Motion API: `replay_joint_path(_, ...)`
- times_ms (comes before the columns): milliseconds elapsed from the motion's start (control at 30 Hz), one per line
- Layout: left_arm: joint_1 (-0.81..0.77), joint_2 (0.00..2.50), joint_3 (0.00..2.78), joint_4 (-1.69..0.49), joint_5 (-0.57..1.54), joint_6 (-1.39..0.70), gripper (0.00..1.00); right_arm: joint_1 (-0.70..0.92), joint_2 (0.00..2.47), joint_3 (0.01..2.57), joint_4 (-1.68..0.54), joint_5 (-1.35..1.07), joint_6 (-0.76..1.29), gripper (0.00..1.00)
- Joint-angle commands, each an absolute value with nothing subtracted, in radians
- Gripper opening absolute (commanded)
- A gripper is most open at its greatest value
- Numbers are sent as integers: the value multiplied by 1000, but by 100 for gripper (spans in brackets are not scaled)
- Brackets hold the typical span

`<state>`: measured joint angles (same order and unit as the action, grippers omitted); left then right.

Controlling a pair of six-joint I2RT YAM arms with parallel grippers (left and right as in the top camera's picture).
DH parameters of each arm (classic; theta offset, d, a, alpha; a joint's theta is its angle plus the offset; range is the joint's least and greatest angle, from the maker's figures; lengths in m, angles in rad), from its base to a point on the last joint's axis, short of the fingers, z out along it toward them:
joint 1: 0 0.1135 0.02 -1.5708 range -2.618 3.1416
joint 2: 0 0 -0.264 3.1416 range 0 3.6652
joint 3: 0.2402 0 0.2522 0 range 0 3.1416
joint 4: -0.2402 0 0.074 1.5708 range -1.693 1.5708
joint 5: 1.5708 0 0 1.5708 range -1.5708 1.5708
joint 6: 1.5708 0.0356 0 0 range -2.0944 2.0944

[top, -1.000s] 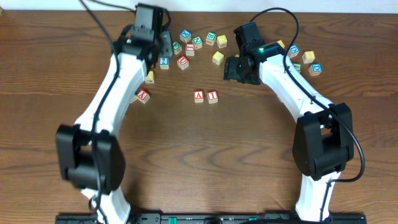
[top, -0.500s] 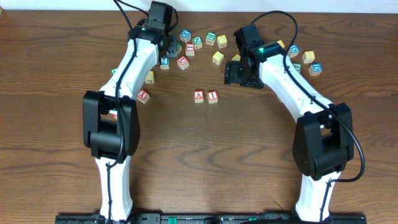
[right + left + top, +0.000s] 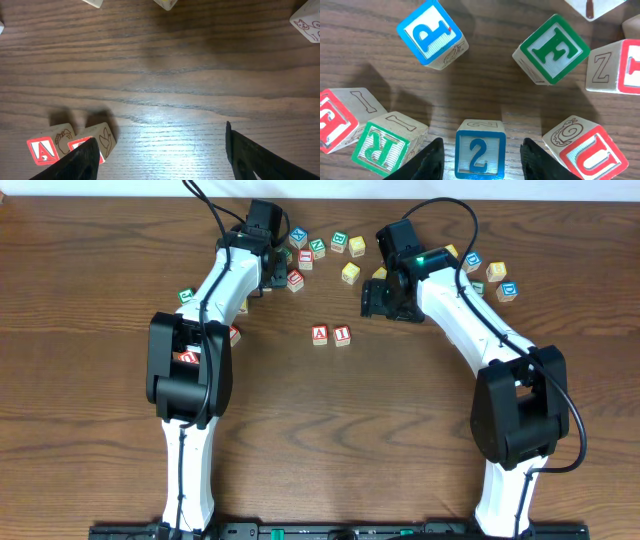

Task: Spell out AI2
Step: 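Move the left gripper to the blue 2 block and grasp it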

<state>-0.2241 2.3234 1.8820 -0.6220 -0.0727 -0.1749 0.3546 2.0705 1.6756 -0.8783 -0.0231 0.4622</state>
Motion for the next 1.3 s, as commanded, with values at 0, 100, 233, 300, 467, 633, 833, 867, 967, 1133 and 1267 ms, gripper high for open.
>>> replay_joint_path(0,-219,2333,1913,-620,-62,-159,49,355,2053,1690,-883,-17,447,76)
replay_joint_path(100,-219,2333,1909,-620,-60,-167,49,355,2053,1690,-884,-17,447,76)
replay_joint_path(233,-219,2334,1888,-611,-60,-177,49,355,2053,1690,-889,-17,447,77)
replay_joint_path(300,-219,2334,1879,-595,-60,-177,49,355,2053,1690,-890,-17,435,77)
replay_joint_path(467,-219,2334,1873,-578,-60,-177,49,354,2053,1690,-891,-17,421,78)
replay_joint_path(633,-219,2341,1868,-568,-60,-177,49,354,2053,1690,-891,-16,421,79)
replay_joint_path(833,-219,2381,1868,-566,-60,-178,49,354,2053,1690,-891,-14,410,79)
replay_joint_path(867,-219,2389,1868,-566,-60,-178,49,354,2053,1690,-891,-13,410,80)
replay_joint_path(967,-219,2396,1868,-566,-60,-178,48,354,2053,1690,-891,-14,405,80)
replay_joint_path(1133,-219,2395,1869,-543,-64,-177,39,354,2053,1690,-891,-9,403,82)
replay_joint_path(1267,-219,2391,1872,-540,-64,-177,32,354,2053,1690,-891,-6,403,84)
